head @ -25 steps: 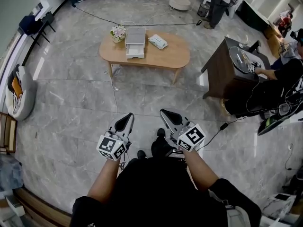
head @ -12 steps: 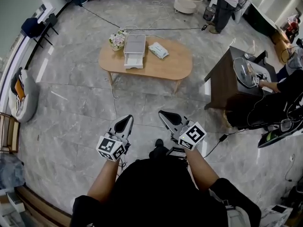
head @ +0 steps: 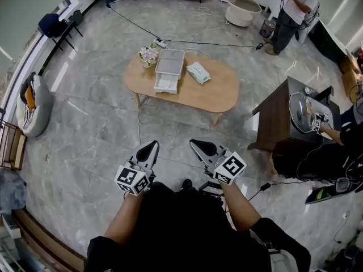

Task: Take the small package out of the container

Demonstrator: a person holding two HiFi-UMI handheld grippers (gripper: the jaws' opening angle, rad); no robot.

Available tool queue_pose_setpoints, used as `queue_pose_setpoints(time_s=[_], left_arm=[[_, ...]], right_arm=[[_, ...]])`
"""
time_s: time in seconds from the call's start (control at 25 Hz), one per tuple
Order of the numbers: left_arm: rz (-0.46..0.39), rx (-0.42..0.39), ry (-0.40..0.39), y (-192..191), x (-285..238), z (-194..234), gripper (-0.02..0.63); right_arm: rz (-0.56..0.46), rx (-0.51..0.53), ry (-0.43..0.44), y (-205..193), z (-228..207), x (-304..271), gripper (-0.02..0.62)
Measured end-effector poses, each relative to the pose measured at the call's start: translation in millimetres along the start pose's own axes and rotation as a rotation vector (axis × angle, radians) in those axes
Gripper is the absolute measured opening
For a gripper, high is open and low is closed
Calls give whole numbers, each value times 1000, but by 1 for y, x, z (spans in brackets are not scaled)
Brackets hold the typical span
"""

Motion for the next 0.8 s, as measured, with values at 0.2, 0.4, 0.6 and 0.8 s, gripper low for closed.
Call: queue_pose_setpoints(time_s=[0.2,0.4,0.6,0.8], left_arm=[[14,-1,24,6,-26,22,15],[-3,-9,6,11,-60,63,15],[16,38,-25,14,-107,121,15],[15,72,-65,37,-152,177,15]], right_arm=[[21,-44,1,-7,-37,-19,11],[35,-48,8,-15,-78,-64,11],[59,-55,-8,-10,-120,-114,11],[112,-46,-29,10,-173,-170,11]])
Point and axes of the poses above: the fingertips, and each gripper's own axes: x backward along the fingers, z to its left, y out of its top, the point moved 5 cm from there along x, backward along the fingers, and after that the axes turned 6 degrees about y, right-handed, at the moved point
